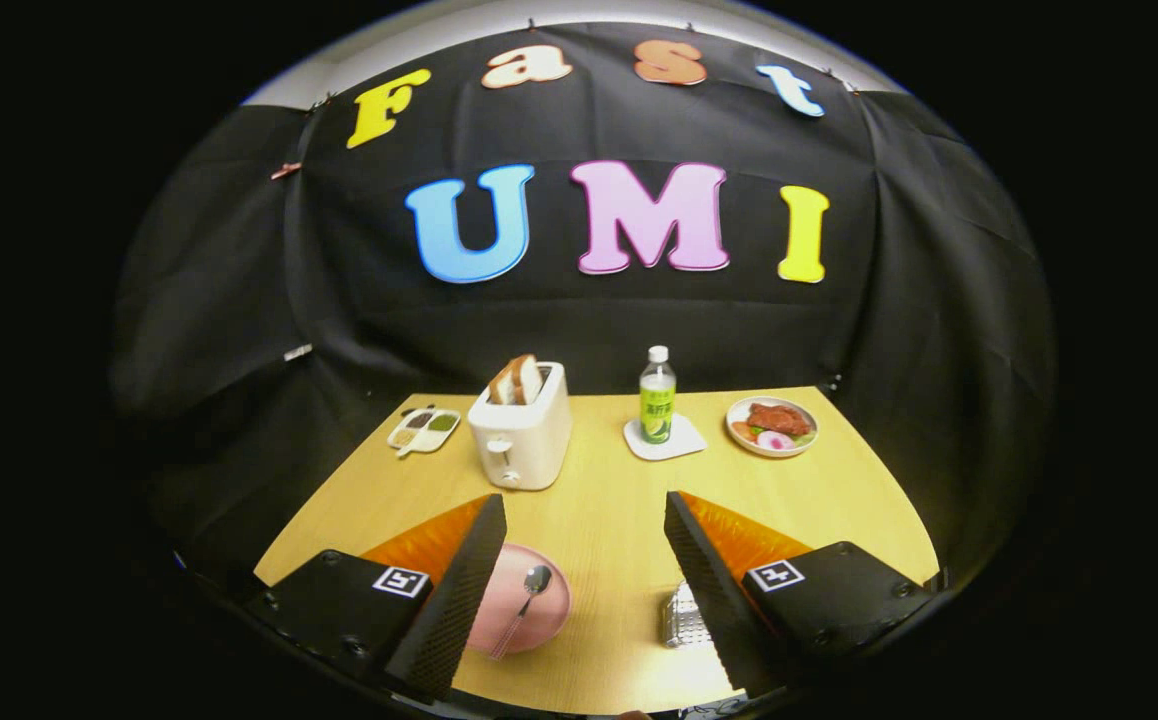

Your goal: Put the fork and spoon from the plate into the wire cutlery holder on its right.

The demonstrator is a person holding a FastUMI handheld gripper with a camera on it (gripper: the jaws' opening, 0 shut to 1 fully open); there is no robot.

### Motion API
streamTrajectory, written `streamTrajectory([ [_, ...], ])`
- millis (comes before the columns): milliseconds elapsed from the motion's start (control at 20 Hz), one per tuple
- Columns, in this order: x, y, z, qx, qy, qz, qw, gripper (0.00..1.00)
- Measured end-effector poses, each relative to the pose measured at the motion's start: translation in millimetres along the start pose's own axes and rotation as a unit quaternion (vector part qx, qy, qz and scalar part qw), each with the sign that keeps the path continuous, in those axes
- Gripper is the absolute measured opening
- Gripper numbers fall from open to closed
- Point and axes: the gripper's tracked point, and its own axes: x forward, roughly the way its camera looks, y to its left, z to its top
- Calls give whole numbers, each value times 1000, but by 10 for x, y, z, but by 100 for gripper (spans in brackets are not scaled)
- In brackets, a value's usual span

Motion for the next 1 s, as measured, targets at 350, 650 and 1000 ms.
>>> streamTrajectory([
  [350, 382, 514, -967, 8, 169, 48, 984, 99],
  [650, 563, 653, -1847, 1, 292, 49, 955, 89],
  [1000, 765, 631, -2343, 0, 362, 26, 932, 87],
])
